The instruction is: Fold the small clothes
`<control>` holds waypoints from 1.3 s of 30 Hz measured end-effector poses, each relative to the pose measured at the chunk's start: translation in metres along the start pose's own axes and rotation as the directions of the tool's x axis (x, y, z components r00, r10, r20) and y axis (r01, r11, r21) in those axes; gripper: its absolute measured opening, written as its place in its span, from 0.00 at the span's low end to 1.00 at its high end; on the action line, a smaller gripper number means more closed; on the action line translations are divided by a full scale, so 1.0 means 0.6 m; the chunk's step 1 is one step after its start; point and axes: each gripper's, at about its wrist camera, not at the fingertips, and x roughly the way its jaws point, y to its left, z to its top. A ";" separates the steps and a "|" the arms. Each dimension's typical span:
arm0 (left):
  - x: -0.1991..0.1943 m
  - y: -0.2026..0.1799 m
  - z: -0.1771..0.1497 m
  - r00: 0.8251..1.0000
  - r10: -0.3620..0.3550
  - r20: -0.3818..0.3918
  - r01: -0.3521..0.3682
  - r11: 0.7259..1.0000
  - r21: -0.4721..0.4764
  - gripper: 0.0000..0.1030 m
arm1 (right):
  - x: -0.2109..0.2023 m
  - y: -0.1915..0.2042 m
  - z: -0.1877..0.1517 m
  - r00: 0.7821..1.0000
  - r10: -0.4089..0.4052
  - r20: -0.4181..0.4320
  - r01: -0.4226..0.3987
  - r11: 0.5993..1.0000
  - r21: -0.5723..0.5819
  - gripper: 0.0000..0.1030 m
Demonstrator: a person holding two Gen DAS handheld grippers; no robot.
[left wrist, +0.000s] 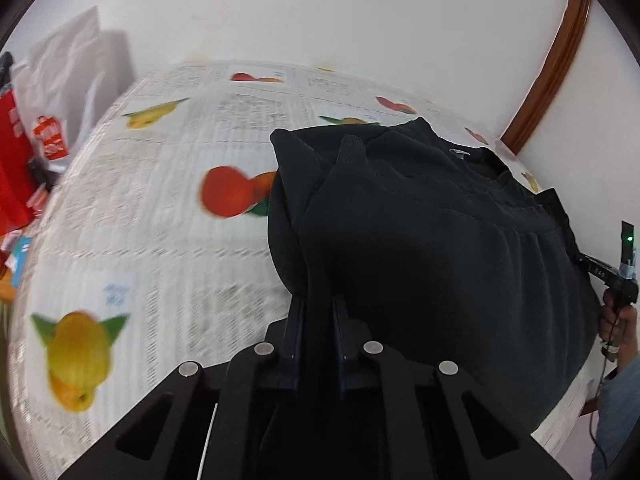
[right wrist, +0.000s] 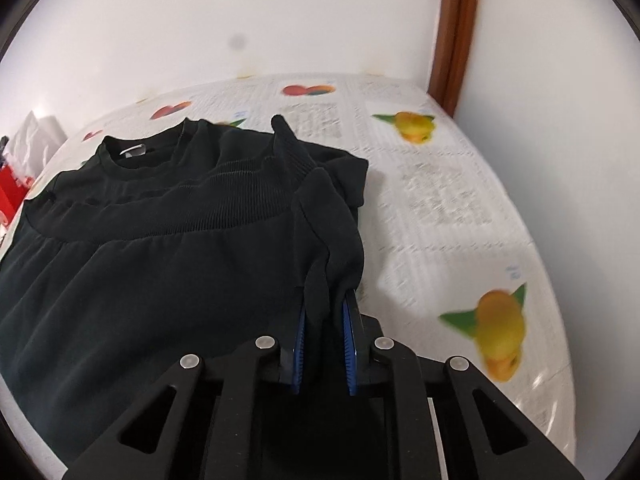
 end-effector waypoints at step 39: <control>-0.097 0.135 -0.114 0.950 0.304 0.068 -0.302 0.952 -0.041 0.46 | -0.137 0.482 -0.115 0.995 0.042 0.087 -0.017 0.964 -0.266 0.46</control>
